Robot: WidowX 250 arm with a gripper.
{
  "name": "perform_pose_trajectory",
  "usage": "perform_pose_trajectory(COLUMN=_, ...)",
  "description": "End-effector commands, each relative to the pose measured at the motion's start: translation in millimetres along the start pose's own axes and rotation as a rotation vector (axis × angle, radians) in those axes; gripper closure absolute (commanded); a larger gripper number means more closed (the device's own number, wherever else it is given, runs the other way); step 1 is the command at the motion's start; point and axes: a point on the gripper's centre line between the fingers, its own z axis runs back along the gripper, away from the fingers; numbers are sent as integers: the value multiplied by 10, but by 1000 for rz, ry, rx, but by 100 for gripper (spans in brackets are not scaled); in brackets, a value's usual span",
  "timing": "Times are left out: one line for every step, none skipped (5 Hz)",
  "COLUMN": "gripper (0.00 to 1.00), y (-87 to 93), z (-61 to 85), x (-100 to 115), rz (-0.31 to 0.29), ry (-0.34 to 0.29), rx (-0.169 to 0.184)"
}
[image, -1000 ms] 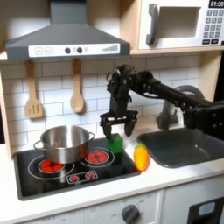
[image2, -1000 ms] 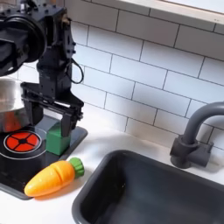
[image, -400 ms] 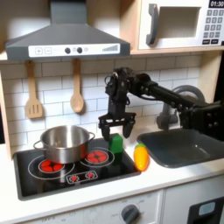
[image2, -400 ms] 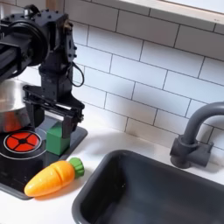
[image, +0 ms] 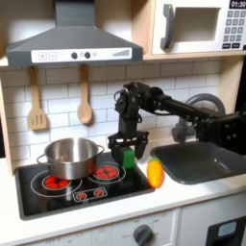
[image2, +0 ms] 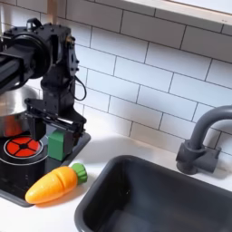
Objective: Reach green block
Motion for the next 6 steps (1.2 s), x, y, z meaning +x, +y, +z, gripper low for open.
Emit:
perform_pose_trajectory(gripper=0, y=-12, z=-132, x=-20, rz=-12, ry=19, rx=-3)
perform_pose_trajectory(gripper=0, y=13, z=-203, x=14, rz=-11, ry=30, rx=-6)
perform_pose_trajectory(gripper=0, y=7, z=-265, x=38, rz=-13, ry=47, rx=-12)
perform_pose_trajectory(gripper=0, y=6, z=-249, x=68, rz=-19, ry=37, rx=-18)
perform_pose_trajectory(gripper=0, y=14, z=-227, x=72, rz=-23, ry=32, rx=-6)
perform_pose_trajectory(gripper=0, y=12, z=-227, x=72, rz=-23, ry=31, rx=-8)
